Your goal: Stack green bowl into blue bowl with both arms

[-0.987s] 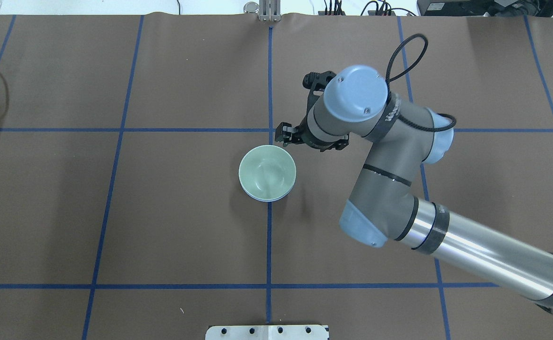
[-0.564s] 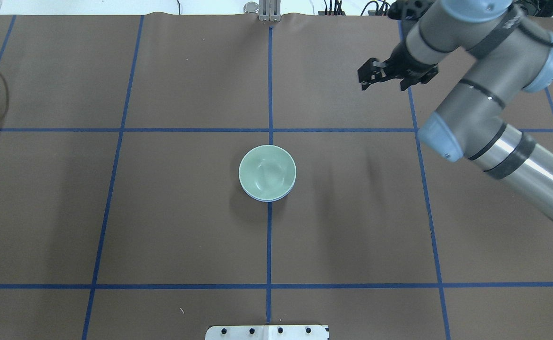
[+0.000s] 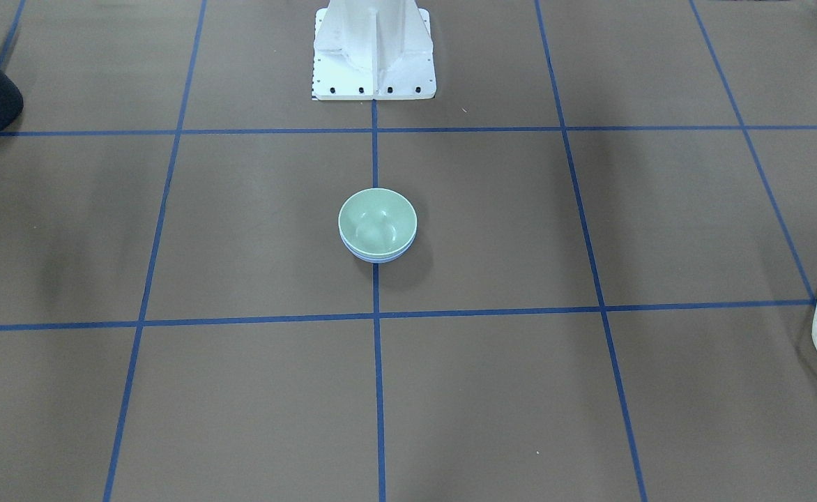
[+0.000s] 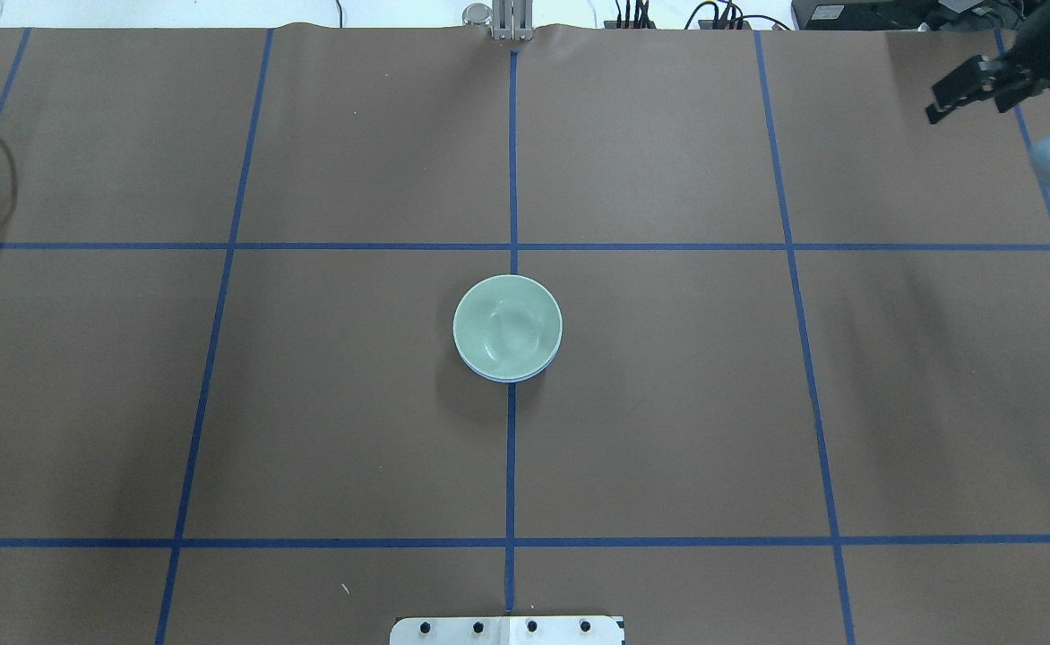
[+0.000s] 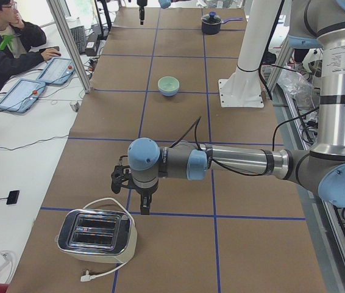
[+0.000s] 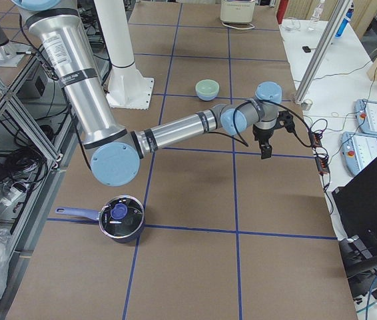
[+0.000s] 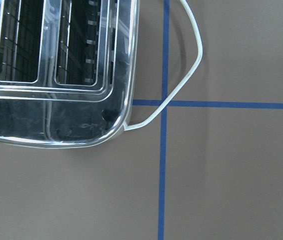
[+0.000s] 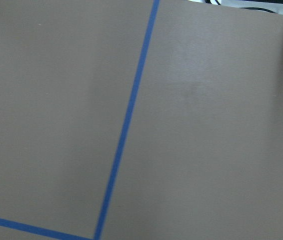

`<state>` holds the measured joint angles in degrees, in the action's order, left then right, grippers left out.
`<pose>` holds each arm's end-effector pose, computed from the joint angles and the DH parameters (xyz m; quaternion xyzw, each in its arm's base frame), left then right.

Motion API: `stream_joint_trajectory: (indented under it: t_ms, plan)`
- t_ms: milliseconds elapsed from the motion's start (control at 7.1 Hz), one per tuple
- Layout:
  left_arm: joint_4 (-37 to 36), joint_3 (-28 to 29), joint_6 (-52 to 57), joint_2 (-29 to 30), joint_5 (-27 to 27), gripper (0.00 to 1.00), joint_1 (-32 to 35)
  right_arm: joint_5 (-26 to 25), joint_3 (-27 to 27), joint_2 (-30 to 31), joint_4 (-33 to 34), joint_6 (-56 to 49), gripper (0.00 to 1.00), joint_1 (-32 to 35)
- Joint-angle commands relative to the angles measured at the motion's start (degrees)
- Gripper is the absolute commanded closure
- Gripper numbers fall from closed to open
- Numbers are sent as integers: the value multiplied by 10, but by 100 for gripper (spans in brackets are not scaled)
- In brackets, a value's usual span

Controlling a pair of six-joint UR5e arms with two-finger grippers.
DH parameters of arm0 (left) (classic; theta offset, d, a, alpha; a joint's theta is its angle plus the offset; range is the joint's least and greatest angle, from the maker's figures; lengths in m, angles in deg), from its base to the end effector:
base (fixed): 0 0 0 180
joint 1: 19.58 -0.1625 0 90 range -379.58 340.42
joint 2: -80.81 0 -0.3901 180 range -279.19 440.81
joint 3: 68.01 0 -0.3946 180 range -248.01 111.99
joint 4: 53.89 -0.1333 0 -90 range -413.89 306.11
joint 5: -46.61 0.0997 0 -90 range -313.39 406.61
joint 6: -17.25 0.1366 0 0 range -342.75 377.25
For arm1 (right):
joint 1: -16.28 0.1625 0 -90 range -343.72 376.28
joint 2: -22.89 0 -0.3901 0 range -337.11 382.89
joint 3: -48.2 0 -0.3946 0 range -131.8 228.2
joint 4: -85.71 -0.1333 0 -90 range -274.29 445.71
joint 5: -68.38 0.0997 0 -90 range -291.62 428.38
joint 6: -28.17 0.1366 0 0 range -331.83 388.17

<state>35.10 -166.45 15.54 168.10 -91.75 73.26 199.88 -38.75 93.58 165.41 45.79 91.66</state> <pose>-0.0550 -0.4789 0.5950 0.0416 0.4089 -0.0193 0.9114 -0.1208 -0.6327 0.4671 0.1106 -0.3909 -0.0575 0.9119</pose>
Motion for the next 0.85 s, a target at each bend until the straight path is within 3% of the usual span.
stream_joint_trajectory:
  t_ms: [0,282,705]
  plan:
    - [5,-7,0,0,-8,2,-2,24,-1,100,-1,-122,0,84]
    - [7,-7,0,-5,-6,2,-1,22,-4,168,-3,-137,0,135]
    - [21,1,2,-20,-5,2,-2,23,-35,202,-1,-137,0,158]
